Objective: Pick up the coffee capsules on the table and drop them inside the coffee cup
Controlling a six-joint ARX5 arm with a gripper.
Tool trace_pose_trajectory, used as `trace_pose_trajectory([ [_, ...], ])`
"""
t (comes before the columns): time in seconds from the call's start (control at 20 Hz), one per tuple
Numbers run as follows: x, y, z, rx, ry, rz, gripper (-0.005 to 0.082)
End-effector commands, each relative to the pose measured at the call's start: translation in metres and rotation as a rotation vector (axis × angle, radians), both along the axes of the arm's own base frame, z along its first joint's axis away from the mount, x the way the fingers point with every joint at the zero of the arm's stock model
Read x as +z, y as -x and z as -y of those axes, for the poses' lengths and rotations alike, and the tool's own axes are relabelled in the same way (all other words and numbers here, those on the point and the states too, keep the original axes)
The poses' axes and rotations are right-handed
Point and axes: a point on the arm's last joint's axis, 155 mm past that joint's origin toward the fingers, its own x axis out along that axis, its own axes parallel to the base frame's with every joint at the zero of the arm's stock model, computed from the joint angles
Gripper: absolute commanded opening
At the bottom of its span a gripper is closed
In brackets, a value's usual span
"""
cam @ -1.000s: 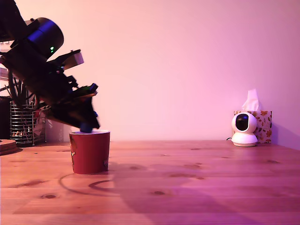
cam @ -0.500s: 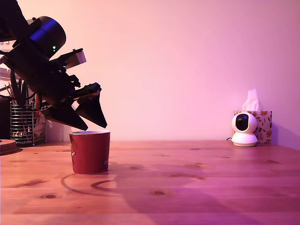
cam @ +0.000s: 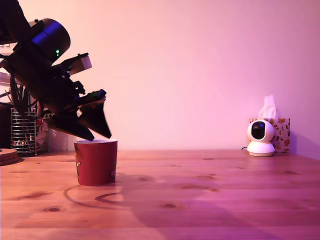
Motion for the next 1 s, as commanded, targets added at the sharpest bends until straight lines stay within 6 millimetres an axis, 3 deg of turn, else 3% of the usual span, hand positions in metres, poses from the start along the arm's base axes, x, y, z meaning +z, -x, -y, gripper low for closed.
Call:
trace_pose_trajectory([
  [0.0, 0.004, -0.003, 0.003, -0.008, 0.004, 0.012, 0.0251],
  [0.2, 0.011, 0.0, 0.007, -0.024, 0.021, 0.015, -0.0027],
  [0.65, 0.03, 0.009, 0.01, -0.039, 0.05, 0.022, -0.0024],
  [0.95, 0.101, 0.033, 0.011, -0.063, 0.092, 0.143, -0.0024],
])
